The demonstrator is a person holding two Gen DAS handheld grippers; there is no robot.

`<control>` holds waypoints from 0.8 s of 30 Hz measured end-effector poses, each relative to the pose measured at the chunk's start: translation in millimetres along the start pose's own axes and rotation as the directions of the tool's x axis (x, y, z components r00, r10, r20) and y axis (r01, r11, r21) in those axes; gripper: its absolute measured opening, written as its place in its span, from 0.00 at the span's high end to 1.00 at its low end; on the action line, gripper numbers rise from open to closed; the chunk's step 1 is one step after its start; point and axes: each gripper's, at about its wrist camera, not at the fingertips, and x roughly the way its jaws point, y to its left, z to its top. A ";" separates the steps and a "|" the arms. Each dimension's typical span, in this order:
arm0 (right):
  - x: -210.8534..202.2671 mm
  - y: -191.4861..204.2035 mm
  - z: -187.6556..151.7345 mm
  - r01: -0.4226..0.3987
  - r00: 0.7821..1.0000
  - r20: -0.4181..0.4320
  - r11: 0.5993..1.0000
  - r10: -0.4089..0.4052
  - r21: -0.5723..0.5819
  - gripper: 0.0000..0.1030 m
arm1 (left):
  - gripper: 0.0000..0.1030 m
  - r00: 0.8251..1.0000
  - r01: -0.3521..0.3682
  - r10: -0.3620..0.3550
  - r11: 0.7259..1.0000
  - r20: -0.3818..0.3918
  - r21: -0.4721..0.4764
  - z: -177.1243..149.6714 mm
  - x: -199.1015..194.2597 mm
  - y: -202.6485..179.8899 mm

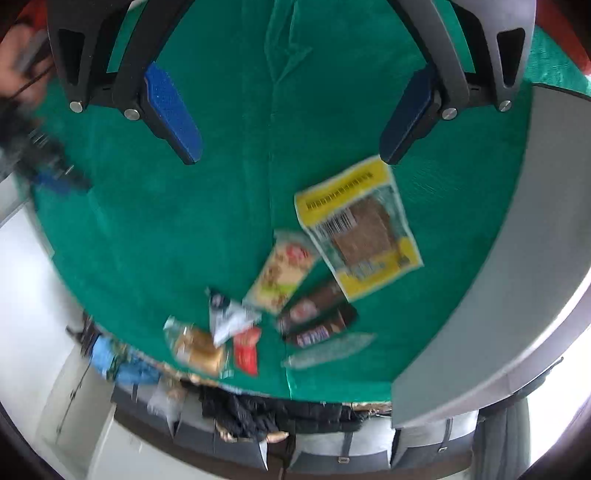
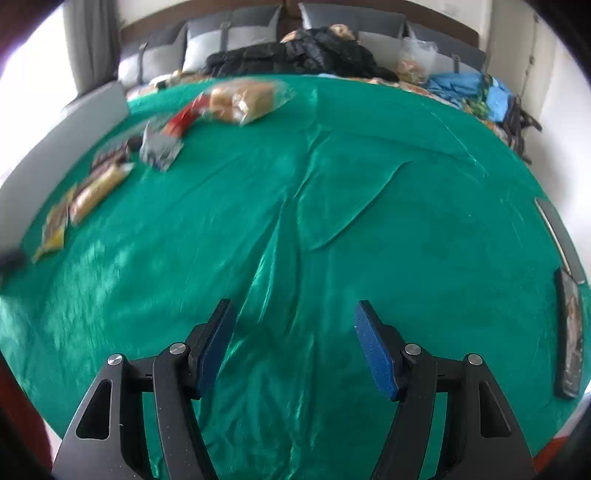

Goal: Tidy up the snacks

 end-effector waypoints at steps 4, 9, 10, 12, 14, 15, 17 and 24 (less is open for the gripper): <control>2.0 9.3 9.5 0.004 0.999 0.036 1.000 -0.003 -0.026 0.32 | 0.07 0.998 -0.067 0.067 0.996 0.009 0.050 -13.0 6.6 -3.8; 13.1 27.2 5.4 -0.022 0.999 0.036 0.999 0.023 -0.050 0.28 | 0.06 0.993 -0.116 0.114 0.990 0.030 0.086 -20.5 11.6 -0.7; 11.3 28.6 3.7 -0.025 0.999 0.038 0.998 0.027 -0.051 0.28 | 0.05 0.993 -0.117 0.114 0.990 0.033 0.082 -21.7 12.0 1.6; 13.2 30.6 3.9 -0.026 0.999 0.042 0.998 0.028 -0.051 0.26 | 0.03 0.993 -0.118 0.115 0.990 0.035 0.083 -22.6 14.2 1.6; 15.7 31.5 3.6 -0.026 0.999 0.041 0.999 0.028 -0.045 0.23 | 0.00 0.992 -0.119 0.116 0.989 0.039 0.085 -23.1 15.5 0.9; 16.5 31.6 3.6 -0.025 0.999 0.039 0.999 0.027 -0.042 0.22 | 0.00 0.992 -0.119 0.116 0.989 0.041 0.083 -23.4 15.2 0.8; 16.9 31.8 3.0 -0.025 0.999 0.037 0.999 0.026 -0.041 0.20 | 0.00 0.992 -0.120 0.117 0.989 0.042 0.085 -23.5 15.6 0.6; 18.1 33.3 4.4 -0.026 0.999 0.031 0.999 0.027 -0.040 0.17 | 0.00 0.992 -0.122 0.119 0.989 0.043 0.086 -22.7 16.4 -0.1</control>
